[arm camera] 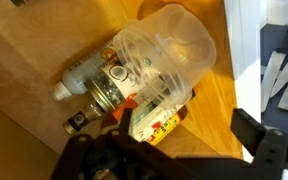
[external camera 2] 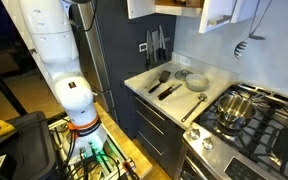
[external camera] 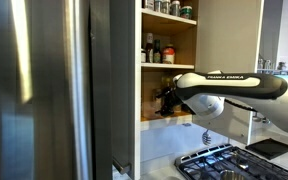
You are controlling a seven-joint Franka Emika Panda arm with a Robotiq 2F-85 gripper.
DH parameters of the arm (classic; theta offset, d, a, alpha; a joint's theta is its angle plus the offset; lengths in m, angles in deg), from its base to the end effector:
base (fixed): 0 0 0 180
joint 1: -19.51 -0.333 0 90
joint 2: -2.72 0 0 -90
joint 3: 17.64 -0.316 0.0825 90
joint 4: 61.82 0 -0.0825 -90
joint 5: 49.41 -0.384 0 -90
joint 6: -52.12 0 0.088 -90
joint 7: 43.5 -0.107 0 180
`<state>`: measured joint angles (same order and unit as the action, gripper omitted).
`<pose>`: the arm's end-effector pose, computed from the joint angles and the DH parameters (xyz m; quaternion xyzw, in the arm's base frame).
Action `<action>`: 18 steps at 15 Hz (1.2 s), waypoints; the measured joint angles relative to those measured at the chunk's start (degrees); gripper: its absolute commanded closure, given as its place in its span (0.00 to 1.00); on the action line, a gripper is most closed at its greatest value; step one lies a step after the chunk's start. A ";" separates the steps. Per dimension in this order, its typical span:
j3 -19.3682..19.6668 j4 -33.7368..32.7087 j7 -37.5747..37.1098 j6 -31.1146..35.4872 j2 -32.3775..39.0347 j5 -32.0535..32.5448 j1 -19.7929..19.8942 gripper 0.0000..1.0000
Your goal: Place the clear container on the bottom shelf upside down.
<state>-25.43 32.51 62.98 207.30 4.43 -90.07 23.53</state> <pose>0.6187 0.0164 0.7004 0.6327 0.5524 0.5107 0.1838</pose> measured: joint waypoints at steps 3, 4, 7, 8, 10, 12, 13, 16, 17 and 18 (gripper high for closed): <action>0.00 -0.07 5.94 0.00 0.70 1.89 -0.01 0.00; 0.00 -0.18 7.49 0.00 0.86 2.28 -0.01 0.00; 0.00 -0.79 10.83 0.00 1.33 3.47 -0.01 0.15; 0.00 -1.03 11.33 0.00 1.50 4.01 -0.01 0.21; 0.03 -1.39 11.74 0.00 1.84 5.48 0.00 0.10; 0.14 -1.55 11.74 0.00 2.18 7.34 0.01 0.05; 0.18 -1.70 11.73 0.00 2.42 8.31 0.03 0.00; 0.22 -2.77 11.62 0.00 3.43 10.97 0.03 0.00; 0.22 -3.20 11.56 0.00 3.78 11.68 0.01 0.00; 0.22 -3.77 11.45 0.00 4.17 12.41 -0.03 0.03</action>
<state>-25.21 28.74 74.43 207.30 8.60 -77.65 23.50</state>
